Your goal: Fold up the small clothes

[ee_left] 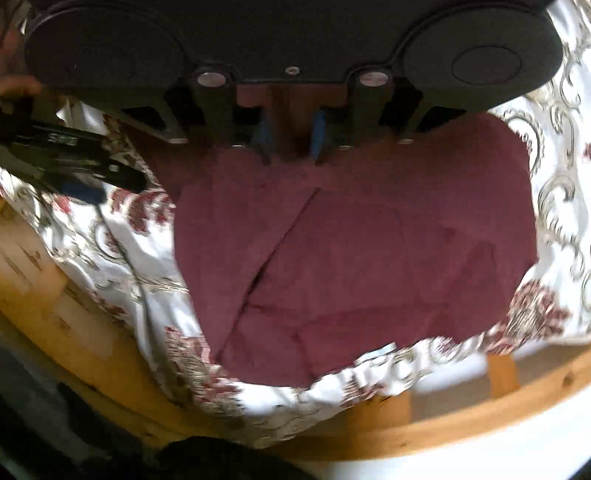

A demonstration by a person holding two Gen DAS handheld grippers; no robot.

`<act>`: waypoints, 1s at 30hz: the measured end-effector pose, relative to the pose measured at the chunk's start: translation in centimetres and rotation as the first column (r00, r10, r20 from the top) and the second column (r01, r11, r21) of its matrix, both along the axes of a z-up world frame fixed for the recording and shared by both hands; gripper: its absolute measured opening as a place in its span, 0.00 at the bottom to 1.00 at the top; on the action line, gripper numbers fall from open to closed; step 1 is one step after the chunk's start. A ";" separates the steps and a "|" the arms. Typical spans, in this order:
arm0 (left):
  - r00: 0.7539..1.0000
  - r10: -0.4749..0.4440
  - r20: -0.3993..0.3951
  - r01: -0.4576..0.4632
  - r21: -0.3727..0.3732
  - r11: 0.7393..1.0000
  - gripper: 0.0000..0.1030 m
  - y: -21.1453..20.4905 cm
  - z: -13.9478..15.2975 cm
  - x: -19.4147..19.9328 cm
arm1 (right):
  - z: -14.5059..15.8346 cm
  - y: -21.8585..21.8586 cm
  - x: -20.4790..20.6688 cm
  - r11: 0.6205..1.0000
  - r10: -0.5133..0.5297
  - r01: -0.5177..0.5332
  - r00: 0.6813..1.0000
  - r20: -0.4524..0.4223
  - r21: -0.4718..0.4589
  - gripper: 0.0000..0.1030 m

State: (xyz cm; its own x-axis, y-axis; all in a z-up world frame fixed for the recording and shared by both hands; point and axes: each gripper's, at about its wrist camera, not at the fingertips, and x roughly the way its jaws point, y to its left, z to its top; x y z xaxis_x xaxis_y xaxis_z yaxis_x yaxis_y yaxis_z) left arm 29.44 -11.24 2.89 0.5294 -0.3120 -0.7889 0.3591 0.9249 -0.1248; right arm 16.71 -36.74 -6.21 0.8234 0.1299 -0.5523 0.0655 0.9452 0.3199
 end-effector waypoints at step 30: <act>0.884 0.456 0.098 -0.445 -0.119 0.888 0.24 17.9 -5.1 7.0 | -1.2 4.4 -0.7 0.984 0.127 -0.135 0.989 0.074 0.114 0.09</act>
State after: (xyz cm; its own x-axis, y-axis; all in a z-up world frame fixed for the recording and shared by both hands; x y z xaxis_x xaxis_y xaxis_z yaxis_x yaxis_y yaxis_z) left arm 36.39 6.68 -2.23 0.7184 -0.0844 -0.6905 -0.0761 0.9771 -0.1986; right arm 15.99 -32.37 -7.46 0.8295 0.3001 -0.4710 -0.0812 0.8992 0.4299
